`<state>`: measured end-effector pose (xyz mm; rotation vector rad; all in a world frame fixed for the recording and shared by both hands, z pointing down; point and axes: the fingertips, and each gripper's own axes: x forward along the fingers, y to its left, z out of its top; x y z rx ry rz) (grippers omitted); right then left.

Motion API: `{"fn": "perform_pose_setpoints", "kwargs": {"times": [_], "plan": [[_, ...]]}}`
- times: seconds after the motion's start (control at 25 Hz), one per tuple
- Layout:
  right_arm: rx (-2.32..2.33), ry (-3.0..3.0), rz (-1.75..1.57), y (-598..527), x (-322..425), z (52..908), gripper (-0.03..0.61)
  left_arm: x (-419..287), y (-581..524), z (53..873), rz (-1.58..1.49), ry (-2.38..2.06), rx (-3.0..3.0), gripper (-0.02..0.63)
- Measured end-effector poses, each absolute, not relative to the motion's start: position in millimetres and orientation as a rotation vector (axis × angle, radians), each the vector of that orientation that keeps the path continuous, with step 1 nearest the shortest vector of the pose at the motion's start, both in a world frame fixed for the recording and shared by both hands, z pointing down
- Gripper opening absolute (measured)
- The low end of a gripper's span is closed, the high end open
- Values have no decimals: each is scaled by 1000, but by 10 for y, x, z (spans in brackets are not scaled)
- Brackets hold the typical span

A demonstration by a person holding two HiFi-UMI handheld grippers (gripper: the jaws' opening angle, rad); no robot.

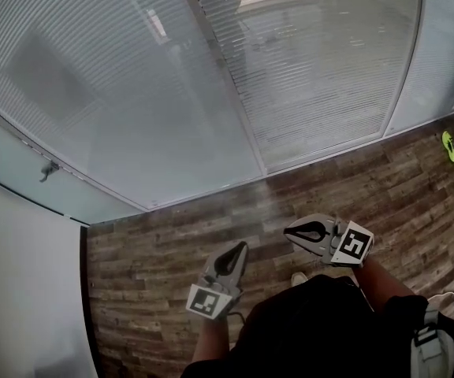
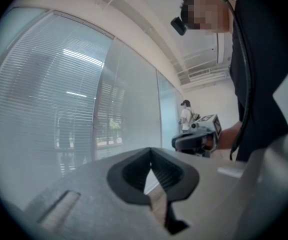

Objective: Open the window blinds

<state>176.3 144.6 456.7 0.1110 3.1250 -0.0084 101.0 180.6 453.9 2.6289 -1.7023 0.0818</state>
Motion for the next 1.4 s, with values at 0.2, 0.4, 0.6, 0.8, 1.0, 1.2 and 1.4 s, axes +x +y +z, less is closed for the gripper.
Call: {"fn": "perform_pose_setpoints", "kwargs": {"times": [0.2,0.4,0.6,0.8,1.0,1.2,1.4], "plan": [[139,3122,7,1333,1738,4569,6,961,1711,4606,81,-1728,2597,5],[148,3129,-23,1212,1774,4621,6,958,1615,4631,94,-1746,2583,5],[170,3119,-46,1175,1757,4625,6,927,1586,4602,80,-1766,2572,5],[203,3108,-94,1193,1732,4647,6,847,1623,4566,-15,-1784,2511,5],[216,3116,-111,1170,1698,4649,6,829,1645,4589,17,-1790,2516,5],[210,3125,-106,1133,1633,4684,6,797,1618,4640,21,-1775,2519,5],[182,3126,-98,986,1513,4671,6,687,1432,4618,25,-1750,2544,4]]}}
